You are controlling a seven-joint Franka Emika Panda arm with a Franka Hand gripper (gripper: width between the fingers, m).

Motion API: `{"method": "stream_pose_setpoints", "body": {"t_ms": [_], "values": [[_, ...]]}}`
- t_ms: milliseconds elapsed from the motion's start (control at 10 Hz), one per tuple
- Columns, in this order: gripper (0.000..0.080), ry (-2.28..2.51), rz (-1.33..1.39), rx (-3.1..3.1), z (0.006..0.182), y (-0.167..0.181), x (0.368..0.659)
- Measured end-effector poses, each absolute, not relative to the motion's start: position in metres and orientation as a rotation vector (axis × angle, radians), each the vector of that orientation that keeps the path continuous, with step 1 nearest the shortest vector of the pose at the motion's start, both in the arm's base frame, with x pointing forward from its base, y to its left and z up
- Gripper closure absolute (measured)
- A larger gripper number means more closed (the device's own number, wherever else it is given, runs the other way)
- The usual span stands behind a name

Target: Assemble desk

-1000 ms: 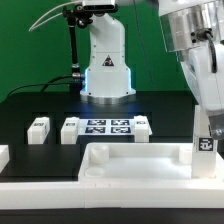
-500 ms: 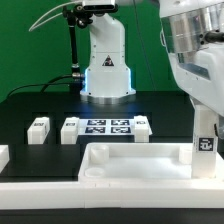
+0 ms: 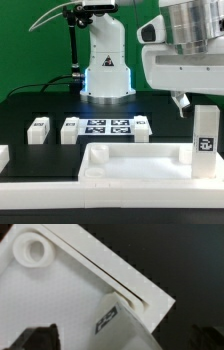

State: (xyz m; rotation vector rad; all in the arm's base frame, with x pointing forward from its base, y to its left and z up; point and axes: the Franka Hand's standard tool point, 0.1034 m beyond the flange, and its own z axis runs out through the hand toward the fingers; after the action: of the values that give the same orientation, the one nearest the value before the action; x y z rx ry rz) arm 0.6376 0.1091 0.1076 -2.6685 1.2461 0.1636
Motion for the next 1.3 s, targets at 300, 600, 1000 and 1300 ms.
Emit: {"method": "stream_pose_setpoints", "body": {"t_ms": [300, 600, 1000, 1300], "values": [[0.0151, 0.702, -0.026, -2.932, 0.101, 0.111, 0.649], [0.0151, 0.519, -0.125, -2.975, 0.097, 0.118, 0.651], [0.0489, 0.531, -0.111, -2.989, 0.095, 0.107, 0.65], [0.0492, 0.531, -0.106, -2.993, 0.095, 0.106, 0.649]]}}
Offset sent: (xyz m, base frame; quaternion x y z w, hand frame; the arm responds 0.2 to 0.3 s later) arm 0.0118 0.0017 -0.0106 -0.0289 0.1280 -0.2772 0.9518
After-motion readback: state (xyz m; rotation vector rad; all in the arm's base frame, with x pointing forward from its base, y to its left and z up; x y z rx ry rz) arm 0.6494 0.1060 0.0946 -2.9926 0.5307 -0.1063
